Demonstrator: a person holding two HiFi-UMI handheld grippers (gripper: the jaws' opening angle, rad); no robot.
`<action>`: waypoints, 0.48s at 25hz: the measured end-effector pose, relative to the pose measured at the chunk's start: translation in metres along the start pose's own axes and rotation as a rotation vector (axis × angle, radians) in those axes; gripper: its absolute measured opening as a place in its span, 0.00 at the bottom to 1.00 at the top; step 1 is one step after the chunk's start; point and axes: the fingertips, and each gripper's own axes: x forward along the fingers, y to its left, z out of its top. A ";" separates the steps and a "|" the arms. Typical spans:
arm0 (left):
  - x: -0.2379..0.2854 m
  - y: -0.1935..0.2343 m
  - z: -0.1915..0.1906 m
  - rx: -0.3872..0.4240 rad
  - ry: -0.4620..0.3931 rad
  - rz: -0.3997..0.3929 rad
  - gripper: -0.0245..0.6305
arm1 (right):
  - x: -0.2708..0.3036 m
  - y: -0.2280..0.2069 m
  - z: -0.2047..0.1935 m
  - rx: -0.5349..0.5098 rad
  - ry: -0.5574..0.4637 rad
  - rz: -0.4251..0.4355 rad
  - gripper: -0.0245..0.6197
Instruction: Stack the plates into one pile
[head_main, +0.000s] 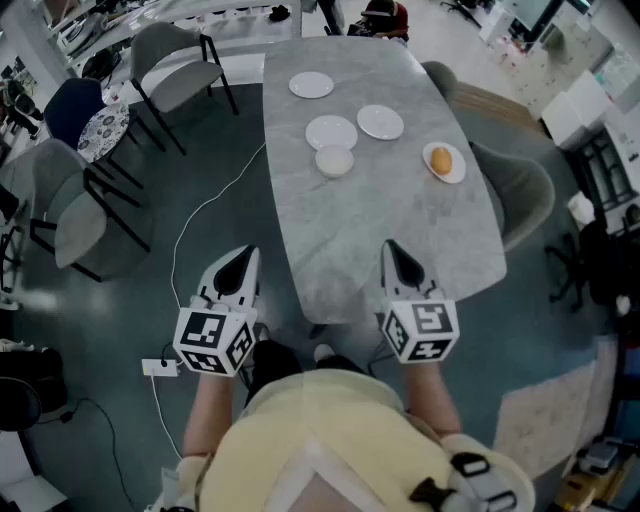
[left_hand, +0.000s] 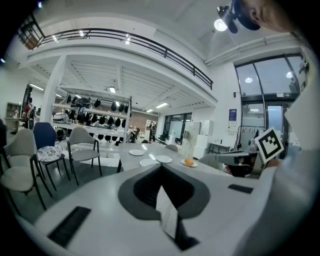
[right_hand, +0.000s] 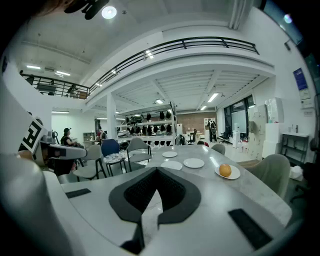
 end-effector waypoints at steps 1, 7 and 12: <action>0.000 0.003 0.002 -0.011 -0.009 -0.007 0.03 | 0.002 0.000 0.000 0.003 0.007 -0.013 0.04; 0.001 0.029 0.006 -0.020 0.003 -0.039 0.03 | 0.014 0.007 0.005 0.041 0.014 -0.070 0.04; 0.001 0.052 0.010 -0.003 0.012 -0.087 0.03 | 0.030 0.028 0.009 0.077 0.014 -0.096 0.05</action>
